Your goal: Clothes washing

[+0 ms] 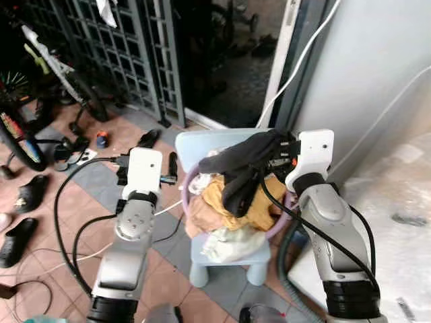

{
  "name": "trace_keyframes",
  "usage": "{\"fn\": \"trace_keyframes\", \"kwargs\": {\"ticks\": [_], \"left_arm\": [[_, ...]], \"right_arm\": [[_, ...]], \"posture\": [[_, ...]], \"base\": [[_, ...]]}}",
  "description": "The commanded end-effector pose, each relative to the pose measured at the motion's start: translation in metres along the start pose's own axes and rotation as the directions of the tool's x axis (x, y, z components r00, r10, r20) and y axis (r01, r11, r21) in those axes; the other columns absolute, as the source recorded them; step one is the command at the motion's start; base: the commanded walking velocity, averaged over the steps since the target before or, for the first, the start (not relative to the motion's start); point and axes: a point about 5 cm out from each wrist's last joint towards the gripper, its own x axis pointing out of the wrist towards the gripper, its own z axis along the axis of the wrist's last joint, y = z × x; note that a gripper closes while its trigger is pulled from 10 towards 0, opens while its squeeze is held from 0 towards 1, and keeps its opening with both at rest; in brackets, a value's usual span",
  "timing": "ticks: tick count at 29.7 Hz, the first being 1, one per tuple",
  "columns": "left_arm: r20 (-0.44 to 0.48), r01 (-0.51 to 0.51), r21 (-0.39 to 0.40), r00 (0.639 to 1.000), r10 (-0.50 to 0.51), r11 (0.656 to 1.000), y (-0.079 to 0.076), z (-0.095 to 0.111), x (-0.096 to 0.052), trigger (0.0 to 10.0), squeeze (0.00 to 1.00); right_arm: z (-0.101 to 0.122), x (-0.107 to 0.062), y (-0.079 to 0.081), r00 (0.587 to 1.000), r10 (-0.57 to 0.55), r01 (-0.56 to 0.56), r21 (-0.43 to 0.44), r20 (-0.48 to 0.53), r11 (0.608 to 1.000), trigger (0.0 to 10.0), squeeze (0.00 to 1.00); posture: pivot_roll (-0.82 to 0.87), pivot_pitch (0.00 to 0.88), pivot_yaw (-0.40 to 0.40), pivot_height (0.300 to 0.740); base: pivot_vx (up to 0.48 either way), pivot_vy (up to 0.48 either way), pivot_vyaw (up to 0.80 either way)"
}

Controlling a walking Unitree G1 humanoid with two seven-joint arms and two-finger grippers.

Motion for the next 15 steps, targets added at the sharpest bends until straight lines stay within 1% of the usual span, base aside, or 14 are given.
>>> {"fn": "trace_keyframes", "kwargs": {"ticks": [1,6,7,9,12,15], "left_arm": [[-0.006,0.005,0.002,1.0,-0.005,1.0,-0.003,-0.002,0.0,10.0,0.0],[-0.008,0.006,0.001,1.0,-0.006,1.0,-0.003,-0.002,0.0,10.0,0.0],[-0.008,0.006,0.001,1.0,-0.006,1.0,-0.003,-0.002,0.0,10.0,0.0],[-0.002,0.009,-0.002,1.0,-0.009,1.0,-0.004,-0.002,0.0,10.0,0.0],[0.004,0.004,-0.019,1.0,-0.004,1.0,-0.005,0.0,0.0,10.0,0.0],[0.008,0.005,-0.029,1.0,-0.004,1.0,-0.005,0.001,0.001,10.0,0.0]], "right_arm": [[0.005,0.002,-0.002,1.0,-0.001,0.002,-0.013,0.02,1.0,10.0,0.0],[0.005,0.002,-0.002,1.0,-0.004,0.004,-0.019,0.017,1.0,10.0,0.0],[0.005,0.002,-0.002,1.0,-0.004,0.005,-0.019,0.017,1.0,10.0,0.0],[0.006,0.003,-0.003,1.0,-0.007,0.007,-0.021,0.022,1.0,10.0,0.0],[0.008,0.003,-0.003,0.999,-0.004,0.005,-0.034,0.034,0.999,10.0,0.0],[0.015,0.007,-0.003,0.998,0.006,-0.001,-0.066,0.07,0.998,10.0,0.0]], "posture": [[-0.01,0.007,0.056,0.74],[-0.01,0.007,0.056,0.74],[-0.01,0.007,0.056,0.74],[-0.01,0.008,0.055,0.74],[-0.01,0.007,0.053,0.74],[-0.02,0.009,0.055,0.74]], "base": [[0.0,-0.341,0.0],[0.0,-0.341,0.0],[0.0,-0.341,-0.4],[0.0,-0.304,-0.79],[0.0,0.0,-0.79],[0.0,0.0,-0.79]]}}
